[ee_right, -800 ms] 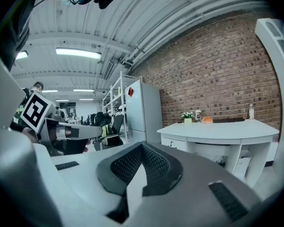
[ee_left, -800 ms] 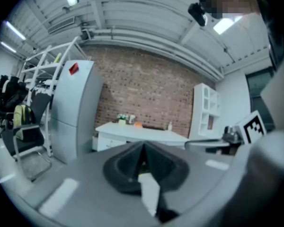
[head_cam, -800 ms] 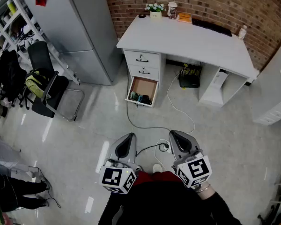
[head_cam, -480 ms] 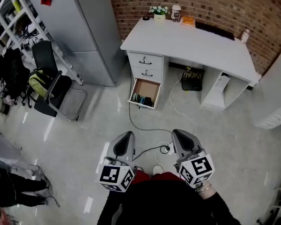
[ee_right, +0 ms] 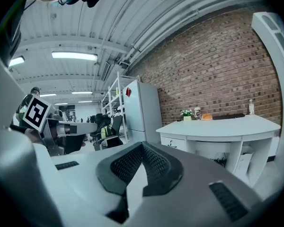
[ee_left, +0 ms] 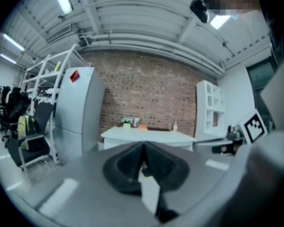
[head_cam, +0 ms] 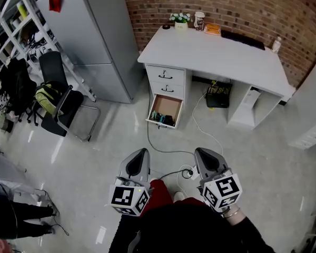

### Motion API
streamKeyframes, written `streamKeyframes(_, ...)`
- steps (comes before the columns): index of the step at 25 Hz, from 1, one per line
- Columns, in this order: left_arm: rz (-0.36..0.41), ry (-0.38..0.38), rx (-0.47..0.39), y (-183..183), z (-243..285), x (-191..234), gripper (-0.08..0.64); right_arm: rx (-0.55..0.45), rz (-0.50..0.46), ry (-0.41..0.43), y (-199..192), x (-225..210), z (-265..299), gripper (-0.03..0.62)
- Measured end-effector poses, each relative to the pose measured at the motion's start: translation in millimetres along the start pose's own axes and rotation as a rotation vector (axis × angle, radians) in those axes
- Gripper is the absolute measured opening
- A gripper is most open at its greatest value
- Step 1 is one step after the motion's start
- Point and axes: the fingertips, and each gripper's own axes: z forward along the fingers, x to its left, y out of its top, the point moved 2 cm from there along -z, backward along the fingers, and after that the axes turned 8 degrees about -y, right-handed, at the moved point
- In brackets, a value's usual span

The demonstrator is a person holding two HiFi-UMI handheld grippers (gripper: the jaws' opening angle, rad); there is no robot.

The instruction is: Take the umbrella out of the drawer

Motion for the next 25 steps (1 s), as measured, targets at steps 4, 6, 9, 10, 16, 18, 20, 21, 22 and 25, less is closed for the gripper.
streamKeyframes(4,-0.009,-0.010,0.001,1.0,12.6,6.3,0.003,0.011,0.019,-0.023,0.5,-10.2,11.4,-0.003)
streamKeyframes(6,-0.012,-0.017,0.008,-1.6,18.5,14.9,0.003,0.017,0.028,-0.034,-0.2,-10.9,20.8,-0.002)
streamKeyframes(9,-0.015,-0.025,0.011,-3.9,28.1,33.6,0.003,0.018,0.033,-0.044,-0.2,-9.0,38.4,-0.003)
streamKeyframes(10,-0.017,-0.029,0.011,-4.0,32.8,40.7,0.003,0.018,0.034,-0.047,0.2,-8.8,45.6,-0.003)
streamKeyframes(16,-0.049,-0.057,0.041,-14.8,66.8,102.6,0.003,0.060,0.036,-0.072,-5.7,-1.6,104.6,-0.002)
streamKeyframes(18,-0.057,-0.061,0.053,-16.3,82.7,128.8,0.003,0.081,0.040,-0.084,-6.5,0.6,128.1,-0.003)
streamKeyframes(20,-0.060,-0.071,0.072,-18.1,99.1,152.7,0.003,0.106,0.055,-0.102,-7.8,1.5,153.0,-0.002)
streamKeyframes(21,-0.064,-0.081,0.083,-19.3,106.0,164.4,0.003,0.121,0.063,-0.110,-8.6,3.3,166.4,-0.002)
streamKeyframes(22,-0.068,-0.093,0.093,-20.0,112.2,176.9,0.003,0.132,0.069,-0.115,-8.5,6.7,180.6,-0.002)
streamKeyframes(25,-0.077,-0.129,0.123,-20.4,129.6,217.4,0.003,0.150,0.079,-0.125,-2.3,21.8,224.8,-0.002)
